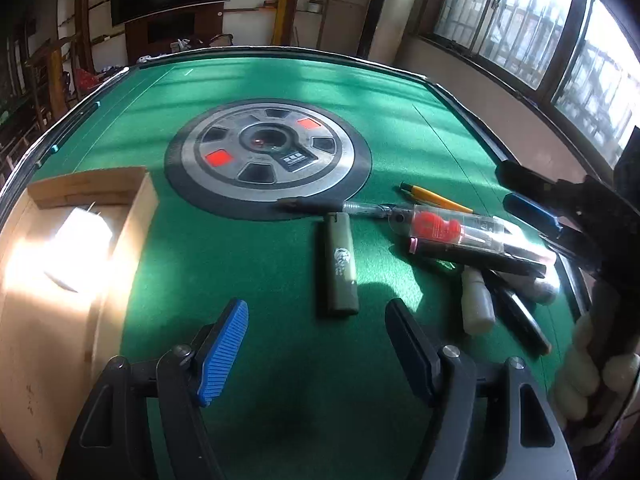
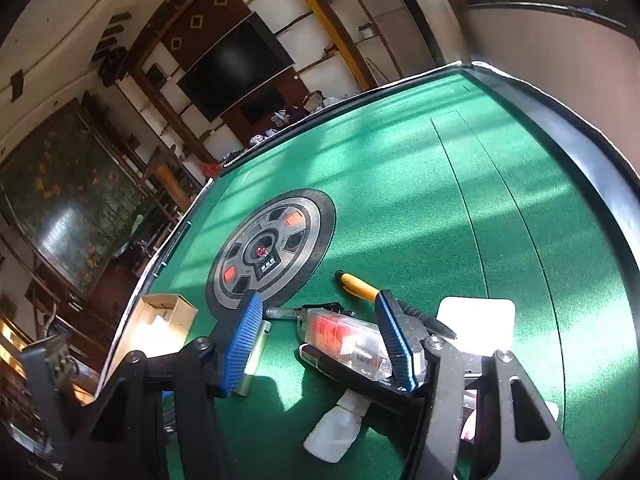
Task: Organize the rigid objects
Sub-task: 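Grasp the green lighter with the left gripper, then carry the lighter to the box with the left gripper while the right gripper brings a black pen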
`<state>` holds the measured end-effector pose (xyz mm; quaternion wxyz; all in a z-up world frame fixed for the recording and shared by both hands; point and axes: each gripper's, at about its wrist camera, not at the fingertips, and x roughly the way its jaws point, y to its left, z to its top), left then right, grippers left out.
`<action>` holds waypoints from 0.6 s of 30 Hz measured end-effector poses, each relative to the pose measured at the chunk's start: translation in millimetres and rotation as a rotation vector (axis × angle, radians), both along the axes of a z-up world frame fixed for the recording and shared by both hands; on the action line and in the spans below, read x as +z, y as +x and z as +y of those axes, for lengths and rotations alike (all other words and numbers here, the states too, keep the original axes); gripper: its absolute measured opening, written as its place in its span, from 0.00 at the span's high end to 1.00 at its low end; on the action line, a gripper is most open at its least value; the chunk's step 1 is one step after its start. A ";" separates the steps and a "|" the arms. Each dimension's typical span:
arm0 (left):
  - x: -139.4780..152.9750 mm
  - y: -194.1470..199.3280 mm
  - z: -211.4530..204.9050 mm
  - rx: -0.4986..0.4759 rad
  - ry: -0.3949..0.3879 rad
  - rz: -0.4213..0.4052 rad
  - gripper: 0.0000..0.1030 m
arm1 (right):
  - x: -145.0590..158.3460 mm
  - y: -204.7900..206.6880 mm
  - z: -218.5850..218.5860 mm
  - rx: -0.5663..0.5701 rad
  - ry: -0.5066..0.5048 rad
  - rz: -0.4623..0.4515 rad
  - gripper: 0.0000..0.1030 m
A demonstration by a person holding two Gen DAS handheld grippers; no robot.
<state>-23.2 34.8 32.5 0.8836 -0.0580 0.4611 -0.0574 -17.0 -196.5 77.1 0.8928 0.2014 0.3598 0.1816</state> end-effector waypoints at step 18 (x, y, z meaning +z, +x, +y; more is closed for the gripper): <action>24.7 -31.7 17.1 -0.020 -0.084 -0.094 0.80 | -9.5 3.1 -0.8 -0.006 0.032 0.024 0.38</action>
